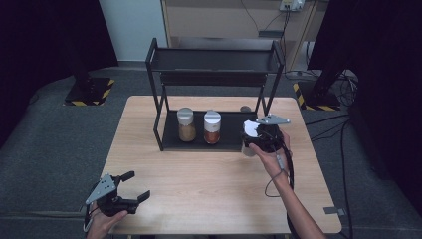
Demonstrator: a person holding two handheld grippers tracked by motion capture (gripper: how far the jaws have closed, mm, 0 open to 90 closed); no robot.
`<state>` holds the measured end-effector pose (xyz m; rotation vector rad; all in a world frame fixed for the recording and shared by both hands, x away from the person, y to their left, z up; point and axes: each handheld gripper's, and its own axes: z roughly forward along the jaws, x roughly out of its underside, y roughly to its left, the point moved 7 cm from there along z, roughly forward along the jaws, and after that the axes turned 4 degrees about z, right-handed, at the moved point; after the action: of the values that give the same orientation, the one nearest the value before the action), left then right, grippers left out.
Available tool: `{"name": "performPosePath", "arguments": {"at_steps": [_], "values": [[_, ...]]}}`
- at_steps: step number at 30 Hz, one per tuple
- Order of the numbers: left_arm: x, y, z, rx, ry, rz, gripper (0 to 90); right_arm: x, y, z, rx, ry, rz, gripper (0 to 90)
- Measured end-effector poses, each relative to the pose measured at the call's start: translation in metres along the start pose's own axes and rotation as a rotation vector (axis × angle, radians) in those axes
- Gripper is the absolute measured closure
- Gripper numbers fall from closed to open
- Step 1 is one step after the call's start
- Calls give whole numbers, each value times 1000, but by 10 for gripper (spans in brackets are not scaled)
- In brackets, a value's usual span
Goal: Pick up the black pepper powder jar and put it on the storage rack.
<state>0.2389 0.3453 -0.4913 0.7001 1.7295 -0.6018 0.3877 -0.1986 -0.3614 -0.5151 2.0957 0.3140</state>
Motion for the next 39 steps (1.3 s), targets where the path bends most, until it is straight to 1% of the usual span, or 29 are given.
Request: {"name": "performPosePath", "arguments": {"at_steps": [11,15,22,26,27,29,30,32,39], "values": [[0,0,0,1,-2,-3,24,-18,3,23,24,-5,-10,310],[0,1,0,0,-3,-5,24,-24,1,32,32,3,-3,309],[1,1,0,0,-5,-7,24,-30,-3,46,46,-10,-7,309],[1,1,0,-1,-4,-8,24,-30,-4,53,47,-13,-1,309],[1,1,0,0,-4,-8,24,-29,-4,58,47,-14,6,310],[1,1,0,-1,-4,-7,24,-27,-4,63,46,-13,14,310],[1,1,0,-1,-4,-7,24,-27,-4,63,46,-13,14,310],[1,1,-1,-2,-4,-9,24,-23,-3,70,61,-7,15,310],[1,1,0,-1,-3,-9,24,-16,-3,82,79,-2,22,309]]}}
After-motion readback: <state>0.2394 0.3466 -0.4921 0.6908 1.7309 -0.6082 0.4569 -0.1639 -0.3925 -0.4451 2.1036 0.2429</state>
